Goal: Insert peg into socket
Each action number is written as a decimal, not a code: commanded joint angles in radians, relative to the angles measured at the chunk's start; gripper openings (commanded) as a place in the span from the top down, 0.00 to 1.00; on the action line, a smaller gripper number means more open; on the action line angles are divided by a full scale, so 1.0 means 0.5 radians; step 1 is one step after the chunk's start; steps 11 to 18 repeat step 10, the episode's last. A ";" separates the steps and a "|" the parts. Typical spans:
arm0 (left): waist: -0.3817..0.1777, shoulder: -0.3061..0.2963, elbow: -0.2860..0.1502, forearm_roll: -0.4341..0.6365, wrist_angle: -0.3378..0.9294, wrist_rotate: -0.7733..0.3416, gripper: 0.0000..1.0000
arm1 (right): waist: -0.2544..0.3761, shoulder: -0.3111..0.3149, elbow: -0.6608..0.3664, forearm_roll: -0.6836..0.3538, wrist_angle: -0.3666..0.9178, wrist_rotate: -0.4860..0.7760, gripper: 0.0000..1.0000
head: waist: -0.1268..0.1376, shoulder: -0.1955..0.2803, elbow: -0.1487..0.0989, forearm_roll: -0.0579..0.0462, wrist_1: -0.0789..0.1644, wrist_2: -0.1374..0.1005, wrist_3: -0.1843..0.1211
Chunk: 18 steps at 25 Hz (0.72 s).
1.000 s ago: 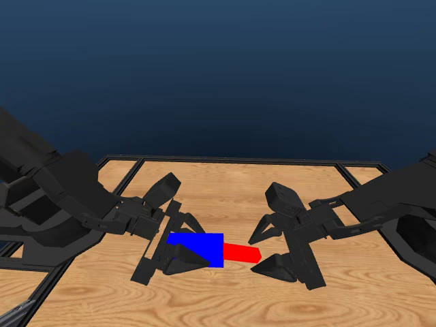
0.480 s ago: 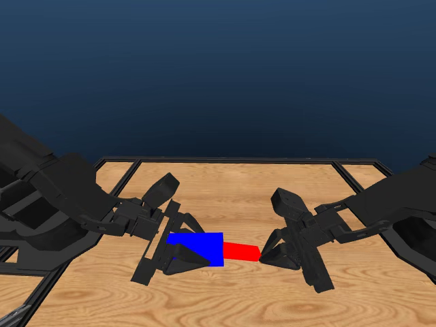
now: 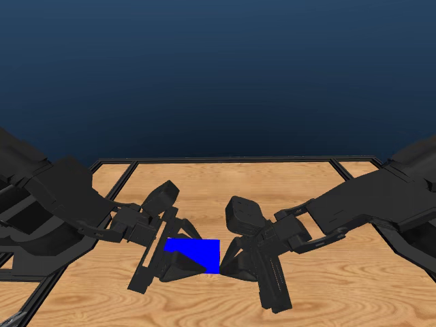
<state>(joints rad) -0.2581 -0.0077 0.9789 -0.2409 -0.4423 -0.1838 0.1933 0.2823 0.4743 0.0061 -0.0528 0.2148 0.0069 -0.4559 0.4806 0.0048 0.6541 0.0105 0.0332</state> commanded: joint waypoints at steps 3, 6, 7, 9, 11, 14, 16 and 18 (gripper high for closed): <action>0.009 -0.040 -0.052 -0.004 -0.061 -0.014 1.00 | -0.011 0.068 -0.179 -0.009 -0.004 0.007 1.00 | 0.005 -0.029 -0.018 0.003 -0.015 0.007 -0.009; 0.016 -0.060 -0.053 -0.026 -0.017 -0.011 1.00 | -0.029 0.044 -0.079 0.022 -0.017 0.066 1.00 | 0.018 -0.047 -0.011 0.005 -0.017 0.006 -0.018; -0.001 -0.074 -0.056 -0.014 -0.010 -0.013 1.00 | -0.031 0.022 0.007 0.043 -0.058 0.106 1.00 | 0.023 -0.054 -0.010 0.006 -0.017 0.004 -0.021; -0.012 -0.068 -0.040 -0.032 -0.091 -0.006 1.00 | -0.057 -0.043 0.167 0.104 -0.265 0.192 1.00 | 0.029 -0.062 -0.007 0.006 -0.024 0.002 -0.024; -0.015 -0.059 -0.019 -0.030 -0.128 -0.016 1.00 | -0.048 -0.102 0.268 0.142 -0.448 0.206 1.00 | 0.032 -0.066 -0.007 0.006 -0.023 -0.001 -0.027; -0.015 -0.059 -0.019 -0.030 -0.128 -0.016 1.00 | -0.048 -0.102 0.268 0.142 -0.448 0.206 1.00 | 0.032 -0.066 -0.007 0.006 -0.023 -0.001 -0.027; -0.015 -0.059 -0.019 -0.030 -0.128 -0.016 1.00 | -0.048 -0.102 0.268 0.142 -0.448 0.206 1.00 | 0.032 -0.066 -0.007 0.006 -0.023 -0.001 -0.027; -0.015 -0.059 -0.019 -0.030 -0.128 -0.016 1.00 | -0.048 -0.102 0.268 0.142 -0.448 0.206 1.00 | 0.032 -0.066 -0.007 0.006 -0.023 -0.001 -0.027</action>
